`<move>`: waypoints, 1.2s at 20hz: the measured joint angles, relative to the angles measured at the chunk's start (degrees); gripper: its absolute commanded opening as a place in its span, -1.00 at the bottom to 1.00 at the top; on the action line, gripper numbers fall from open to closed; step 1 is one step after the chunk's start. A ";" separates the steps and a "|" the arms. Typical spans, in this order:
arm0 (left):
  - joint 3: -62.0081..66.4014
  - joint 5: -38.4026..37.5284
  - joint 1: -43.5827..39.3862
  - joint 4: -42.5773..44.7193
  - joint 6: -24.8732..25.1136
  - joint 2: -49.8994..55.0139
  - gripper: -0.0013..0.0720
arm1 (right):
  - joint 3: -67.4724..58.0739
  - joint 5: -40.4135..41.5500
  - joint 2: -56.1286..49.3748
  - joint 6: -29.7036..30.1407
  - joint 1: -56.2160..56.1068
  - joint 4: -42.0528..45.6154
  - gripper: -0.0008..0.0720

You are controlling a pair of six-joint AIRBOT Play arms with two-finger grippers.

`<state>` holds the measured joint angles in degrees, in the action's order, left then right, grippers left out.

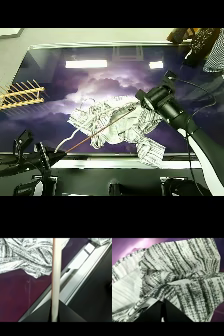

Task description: Fold the clothes and pants, and hang the long-sleeved shirts on hangers.

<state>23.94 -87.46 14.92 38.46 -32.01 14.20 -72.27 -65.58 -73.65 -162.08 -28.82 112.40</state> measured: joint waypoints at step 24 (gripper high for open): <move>3.15 30.56 -31.45 -6.84 4.57 29.53 -0.89 | -2.80 -9.25 12.98 8.72 -8.44 0.33 -0.87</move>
<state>27.09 -56.90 -16.53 31.62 -27.44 43.72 -75.07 -74.83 -60.66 -153.36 -37.26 112.73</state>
